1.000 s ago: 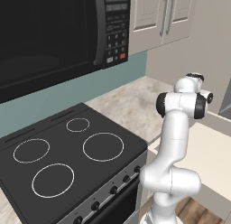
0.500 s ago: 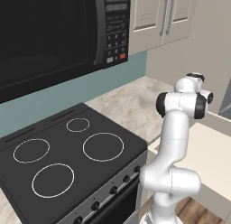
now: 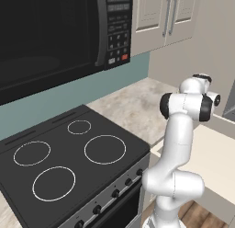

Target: Pick up the straw from the right drawer and put it inside the smoothie cup.

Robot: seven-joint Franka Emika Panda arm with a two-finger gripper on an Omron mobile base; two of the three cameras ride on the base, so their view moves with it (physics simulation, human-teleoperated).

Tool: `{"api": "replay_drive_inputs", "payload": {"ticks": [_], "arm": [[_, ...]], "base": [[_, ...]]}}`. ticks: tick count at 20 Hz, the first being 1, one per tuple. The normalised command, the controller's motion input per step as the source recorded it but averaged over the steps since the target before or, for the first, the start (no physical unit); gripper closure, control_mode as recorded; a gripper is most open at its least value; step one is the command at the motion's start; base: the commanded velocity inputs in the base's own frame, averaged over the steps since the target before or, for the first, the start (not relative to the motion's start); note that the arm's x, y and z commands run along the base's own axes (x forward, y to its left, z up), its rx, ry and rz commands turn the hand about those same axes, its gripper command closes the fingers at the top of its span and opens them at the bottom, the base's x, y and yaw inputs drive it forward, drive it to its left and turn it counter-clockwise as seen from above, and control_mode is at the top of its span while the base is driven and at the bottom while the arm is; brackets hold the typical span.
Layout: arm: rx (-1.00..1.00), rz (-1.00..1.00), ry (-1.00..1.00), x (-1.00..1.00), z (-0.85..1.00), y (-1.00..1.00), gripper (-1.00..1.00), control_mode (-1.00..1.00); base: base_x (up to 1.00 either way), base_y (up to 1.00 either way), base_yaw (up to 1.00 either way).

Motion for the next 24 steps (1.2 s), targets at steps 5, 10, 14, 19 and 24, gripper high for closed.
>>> {"api": "replay_drive_inputs", "payload": {"ticks": [5,10,14,19,24], "arm": [[0.00,0.00,0.00,-0.36,0.16,0.00,-1.00,-1.00],[0.00,0.00,-0.04,-0.63,0.25,0.00,-1.00,-1.00],[0.00,0.01,-0.05,-0.97,0.31,0.00,-1.00,-1.00],[0.00,0.09,-0.06,-1.00,0.37,0.28,-1.00,-1.00],[-0.03,0.18,0.00,-1.00,0.49,0.84,-1.00,-1.00]], "base": [[0.00,0.00,0.00],[0.00,0.00,0.00],[0.00,0.00,0.00],[0.00,0.00,0.00],[0.00,0.00,0.00]]}}
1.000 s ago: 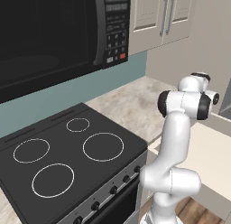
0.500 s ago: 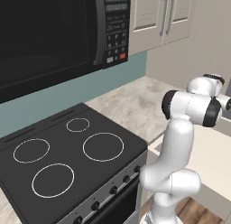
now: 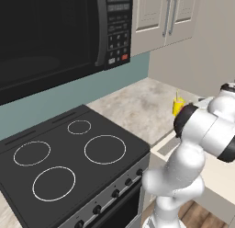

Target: Pick up the straw from the right drawer and put it inside the smoothie cup.

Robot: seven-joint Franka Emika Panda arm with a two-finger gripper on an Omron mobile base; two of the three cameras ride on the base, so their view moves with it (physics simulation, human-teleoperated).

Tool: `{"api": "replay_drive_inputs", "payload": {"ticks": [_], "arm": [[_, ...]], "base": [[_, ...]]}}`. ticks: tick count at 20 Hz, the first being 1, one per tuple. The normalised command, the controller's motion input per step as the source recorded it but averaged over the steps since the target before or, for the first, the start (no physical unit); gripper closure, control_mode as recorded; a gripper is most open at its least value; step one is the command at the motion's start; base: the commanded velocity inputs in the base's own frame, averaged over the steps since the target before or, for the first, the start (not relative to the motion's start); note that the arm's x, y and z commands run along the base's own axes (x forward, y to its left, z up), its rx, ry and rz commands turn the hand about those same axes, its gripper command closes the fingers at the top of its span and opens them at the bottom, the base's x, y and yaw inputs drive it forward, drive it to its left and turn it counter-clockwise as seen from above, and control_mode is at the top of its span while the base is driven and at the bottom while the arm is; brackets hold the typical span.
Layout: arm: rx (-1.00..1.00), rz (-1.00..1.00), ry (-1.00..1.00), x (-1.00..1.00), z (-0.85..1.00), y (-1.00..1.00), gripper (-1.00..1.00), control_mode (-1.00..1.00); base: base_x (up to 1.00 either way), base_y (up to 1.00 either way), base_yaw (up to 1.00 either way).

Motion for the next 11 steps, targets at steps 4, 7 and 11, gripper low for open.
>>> {"api": "replay_drive_inputs", "payload": {"ticks": [4,7,11], "arm": [[-0.24,0.32,0.06,-0.87,0.49,1.00,-1.00,-1.00],[-0.40,0.33,0.00,-0.65,0.26,1.00,-1.00,-1.00],[-0.19,0.12,-0.11,-0.29,0.05,0.36,-1.00,-1.00]], "base": [[0.00,0.00,0.00],[0.00,0.00,0.00],[0.00,0.00,0.00]]}}
